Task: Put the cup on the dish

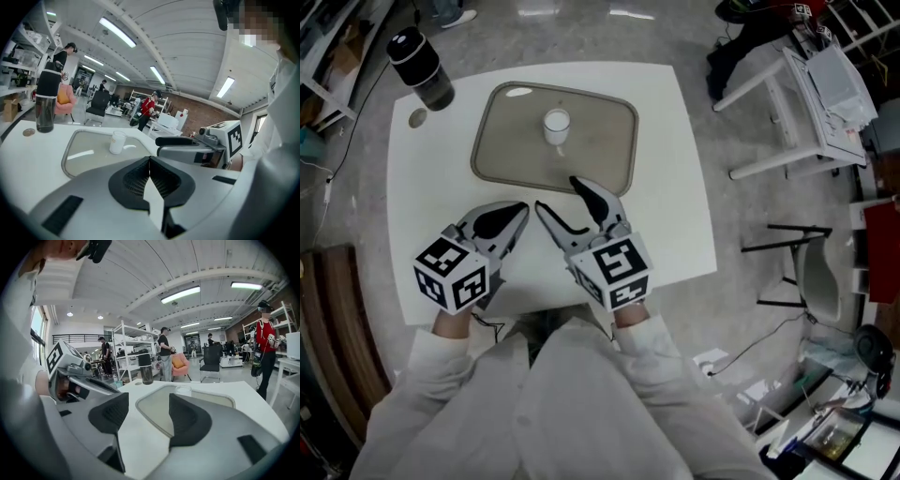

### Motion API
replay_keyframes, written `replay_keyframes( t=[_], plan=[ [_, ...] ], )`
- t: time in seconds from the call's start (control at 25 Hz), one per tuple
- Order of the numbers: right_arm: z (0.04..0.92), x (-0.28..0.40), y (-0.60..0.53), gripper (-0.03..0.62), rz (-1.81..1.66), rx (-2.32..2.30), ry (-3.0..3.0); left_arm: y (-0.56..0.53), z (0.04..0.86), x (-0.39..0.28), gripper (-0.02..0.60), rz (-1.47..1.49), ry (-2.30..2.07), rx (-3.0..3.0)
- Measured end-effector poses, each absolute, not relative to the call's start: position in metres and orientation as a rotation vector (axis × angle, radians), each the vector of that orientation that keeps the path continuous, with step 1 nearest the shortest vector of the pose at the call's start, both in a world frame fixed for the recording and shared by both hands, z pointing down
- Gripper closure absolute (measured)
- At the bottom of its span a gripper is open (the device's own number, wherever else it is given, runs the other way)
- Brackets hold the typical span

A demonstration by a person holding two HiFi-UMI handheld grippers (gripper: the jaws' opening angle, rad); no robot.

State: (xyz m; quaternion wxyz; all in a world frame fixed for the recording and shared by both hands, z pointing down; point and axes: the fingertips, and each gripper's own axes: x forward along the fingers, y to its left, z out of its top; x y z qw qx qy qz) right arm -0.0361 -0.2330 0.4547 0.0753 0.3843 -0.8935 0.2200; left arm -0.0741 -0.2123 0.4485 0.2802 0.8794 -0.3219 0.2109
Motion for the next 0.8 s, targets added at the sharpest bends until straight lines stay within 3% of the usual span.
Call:
replay_keyframes(
  t=[0.56, 0.8],
  plan=[
    [0.388, -0.036, -0.113, 0.346, 0.529, 1.282, -2.742, -0.113, 0.382, -0.088, 0.572, 0.467, -0.895, 2.511],
    [0.371, -0.026, -0.09, 0.517, 0.388, 1.368, -2.733, -0.08, 0.371, -0.08, 0.572, 0.416, -0.848, 2.544]
  ],
)
